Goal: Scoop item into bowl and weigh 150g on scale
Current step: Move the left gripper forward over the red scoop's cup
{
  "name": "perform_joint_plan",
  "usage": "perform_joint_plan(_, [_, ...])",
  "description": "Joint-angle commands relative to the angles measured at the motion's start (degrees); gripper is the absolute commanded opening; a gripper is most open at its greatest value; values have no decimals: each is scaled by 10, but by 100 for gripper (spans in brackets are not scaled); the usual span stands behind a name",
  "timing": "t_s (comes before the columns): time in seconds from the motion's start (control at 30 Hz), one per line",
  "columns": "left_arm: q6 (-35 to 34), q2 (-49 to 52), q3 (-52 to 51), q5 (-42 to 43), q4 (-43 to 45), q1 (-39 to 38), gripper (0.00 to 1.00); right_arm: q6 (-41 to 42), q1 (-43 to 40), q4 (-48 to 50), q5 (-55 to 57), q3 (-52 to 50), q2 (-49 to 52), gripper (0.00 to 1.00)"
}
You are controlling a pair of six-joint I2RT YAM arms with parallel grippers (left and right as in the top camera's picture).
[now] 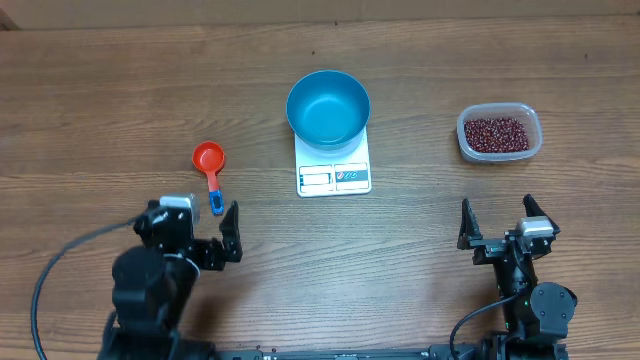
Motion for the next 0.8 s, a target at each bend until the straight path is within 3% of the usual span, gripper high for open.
perform_joint_plan(0.0, [16,61,85,14,-26,4,100,0,-1,2,4,-6,-6,100])
perform_joint_plan(0.3, [63,200,244,11,-139,4,100,0,-1,2,4,-6,-6,100])
perform_joint_plan(0.77, [98,384,364,32,-231,43,100,0,-1,2,4,-6,-6,100])
